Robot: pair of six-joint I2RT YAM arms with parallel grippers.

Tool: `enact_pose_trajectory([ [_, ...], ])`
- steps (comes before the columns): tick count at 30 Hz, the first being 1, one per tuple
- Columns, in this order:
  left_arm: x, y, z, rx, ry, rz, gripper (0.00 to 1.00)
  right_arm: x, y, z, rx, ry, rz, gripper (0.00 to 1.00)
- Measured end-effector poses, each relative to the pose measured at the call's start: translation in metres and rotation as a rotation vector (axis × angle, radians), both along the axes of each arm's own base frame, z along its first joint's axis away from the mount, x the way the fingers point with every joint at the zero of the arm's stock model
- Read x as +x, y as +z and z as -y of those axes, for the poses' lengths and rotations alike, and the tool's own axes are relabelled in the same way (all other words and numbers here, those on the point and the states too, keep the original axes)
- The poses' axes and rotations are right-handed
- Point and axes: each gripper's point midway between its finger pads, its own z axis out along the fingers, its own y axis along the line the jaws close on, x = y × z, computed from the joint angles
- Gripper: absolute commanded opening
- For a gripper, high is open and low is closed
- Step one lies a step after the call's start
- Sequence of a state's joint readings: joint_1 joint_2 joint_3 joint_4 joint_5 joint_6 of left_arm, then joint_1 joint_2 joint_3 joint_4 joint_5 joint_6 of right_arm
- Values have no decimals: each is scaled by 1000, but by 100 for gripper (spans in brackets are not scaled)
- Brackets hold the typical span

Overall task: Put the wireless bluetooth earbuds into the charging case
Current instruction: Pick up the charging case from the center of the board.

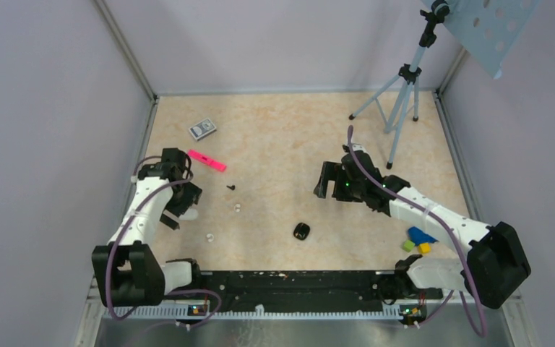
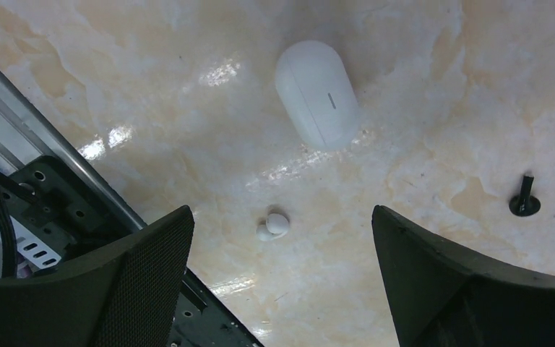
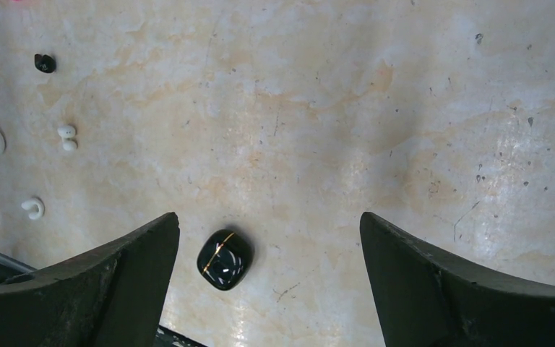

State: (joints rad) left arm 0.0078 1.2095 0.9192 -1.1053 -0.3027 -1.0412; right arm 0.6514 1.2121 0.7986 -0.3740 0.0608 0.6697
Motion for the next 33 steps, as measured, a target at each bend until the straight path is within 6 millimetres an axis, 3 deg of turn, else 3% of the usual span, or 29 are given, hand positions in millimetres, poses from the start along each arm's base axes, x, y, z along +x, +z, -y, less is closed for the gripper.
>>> enact_pose_trajectory([
  [3,3,-8,-6,-15,23,-16,95,-1,-1,0,-1,5,-1,93],
  [11,21,-36,1,-72,4,-22,78,-3,1,1,4,8,6,93],
  [18,28,-53,-5,-75,57,-12,76,-5,7,3,14,7,19,93],
  [33,34,-74,-23,-77,141,3,60,-8,10,6,12,4,20,93],
])
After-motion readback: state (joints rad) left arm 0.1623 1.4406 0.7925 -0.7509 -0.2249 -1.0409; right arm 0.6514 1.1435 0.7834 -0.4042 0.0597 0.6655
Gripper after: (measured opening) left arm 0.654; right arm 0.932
